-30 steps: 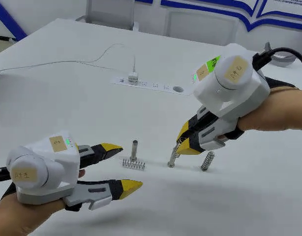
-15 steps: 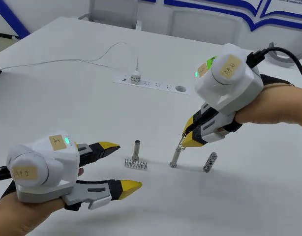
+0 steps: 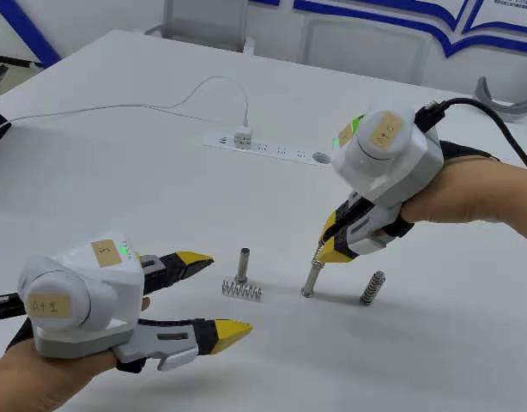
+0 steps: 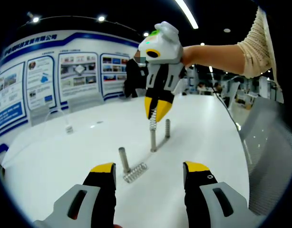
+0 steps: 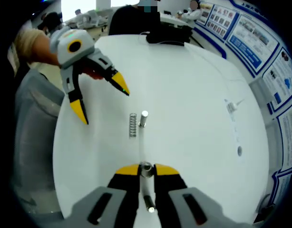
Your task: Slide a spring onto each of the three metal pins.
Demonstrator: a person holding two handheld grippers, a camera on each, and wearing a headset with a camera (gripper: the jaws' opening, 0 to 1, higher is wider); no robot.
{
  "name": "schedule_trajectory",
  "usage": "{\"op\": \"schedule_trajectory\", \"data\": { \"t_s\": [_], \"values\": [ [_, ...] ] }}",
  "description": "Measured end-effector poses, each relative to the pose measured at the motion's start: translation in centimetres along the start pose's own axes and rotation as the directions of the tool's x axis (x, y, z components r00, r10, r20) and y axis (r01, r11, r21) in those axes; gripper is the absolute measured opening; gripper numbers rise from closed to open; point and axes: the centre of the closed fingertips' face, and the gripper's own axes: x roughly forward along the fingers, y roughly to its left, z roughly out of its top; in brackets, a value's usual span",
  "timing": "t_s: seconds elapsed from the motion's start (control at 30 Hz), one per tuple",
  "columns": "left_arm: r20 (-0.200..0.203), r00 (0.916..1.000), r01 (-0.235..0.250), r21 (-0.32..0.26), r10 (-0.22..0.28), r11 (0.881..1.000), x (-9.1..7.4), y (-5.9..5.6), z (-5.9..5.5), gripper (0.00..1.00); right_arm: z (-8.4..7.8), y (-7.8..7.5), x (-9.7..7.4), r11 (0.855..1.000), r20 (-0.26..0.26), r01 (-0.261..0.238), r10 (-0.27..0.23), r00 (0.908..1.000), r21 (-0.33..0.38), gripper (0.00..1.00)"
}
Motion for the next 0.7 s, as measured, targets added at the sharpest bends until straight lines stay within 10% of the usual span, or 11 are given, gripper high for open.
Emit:
{"op": "schedule_trajectory", "data": {
  "t_s": [0.7],
  "values": [
    [-0.005,1.0,0.0,-0.001,0.0,1.0,0.1,-0.1,-0.2,0.58,-1.4,-0.2,3.5,0.999,-0.039,-0.024,0.026,0.9989,0.039,0.12]
  ]
}}
